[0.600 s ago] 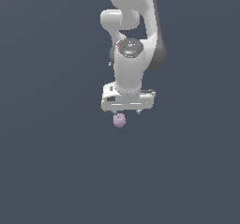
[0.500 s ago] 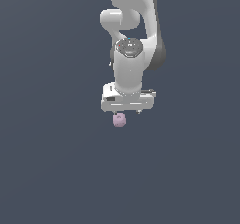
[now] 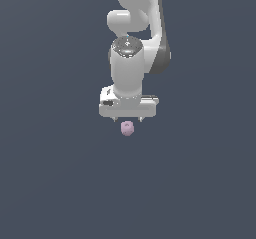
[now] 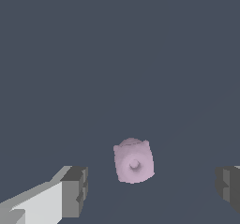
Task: Pick up the object and move it to a goal position.
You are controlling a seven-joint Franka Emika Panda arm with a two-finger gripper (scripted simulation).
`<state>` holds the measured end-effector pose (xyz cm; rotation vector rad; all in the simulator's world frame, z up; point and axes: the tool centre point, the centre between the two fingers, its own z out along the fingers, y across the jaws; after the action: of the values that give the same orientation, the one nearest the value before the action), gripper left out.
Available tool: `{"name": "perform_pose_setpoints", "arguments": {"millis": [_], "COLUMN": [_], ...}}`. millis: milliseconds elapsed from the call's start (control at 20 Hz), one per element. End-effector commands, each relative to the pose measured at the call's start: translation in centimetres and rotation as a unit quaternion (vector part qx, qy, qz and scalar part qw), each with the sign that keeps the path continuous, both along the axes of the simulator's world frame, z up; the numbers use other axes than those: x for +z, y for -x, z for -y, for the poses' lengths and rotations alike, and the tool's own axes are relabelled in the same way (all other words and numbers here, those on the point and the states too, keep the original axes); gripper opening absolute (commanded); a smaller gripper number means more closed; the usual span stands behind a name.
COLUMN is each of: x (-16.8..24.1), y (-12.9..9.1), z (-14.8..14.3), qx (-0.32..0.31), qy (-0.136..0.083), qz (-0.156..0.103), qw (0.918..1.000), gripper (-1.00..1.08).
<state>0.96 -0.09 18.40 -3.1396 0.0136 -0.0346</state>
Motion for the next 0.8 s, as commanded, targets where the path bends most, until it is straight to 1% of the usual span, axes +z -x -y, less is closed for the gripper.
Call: {"name": "perform_pose_setpoints", "arguments": {"millis": [0, 200, 400, 750], "x": [0.1, -0.5, -2.0, -6.3], "y": [-0.1, 0.2, 0.8, 2.9], "z": [0.1, 0.0, 0.1, 0.2], "qx": [-0.002, 0.004, 0.016, 0.053], "qy": [0.0, 0.0, 0.001, 0.002], "qz": [0.0, -0.001, -0.002, -0.007], "qw": [1.0, 1.0, 0.9999, 0.9986], "gripper": [1.0, 1.0, 1.0, 1.0]}}
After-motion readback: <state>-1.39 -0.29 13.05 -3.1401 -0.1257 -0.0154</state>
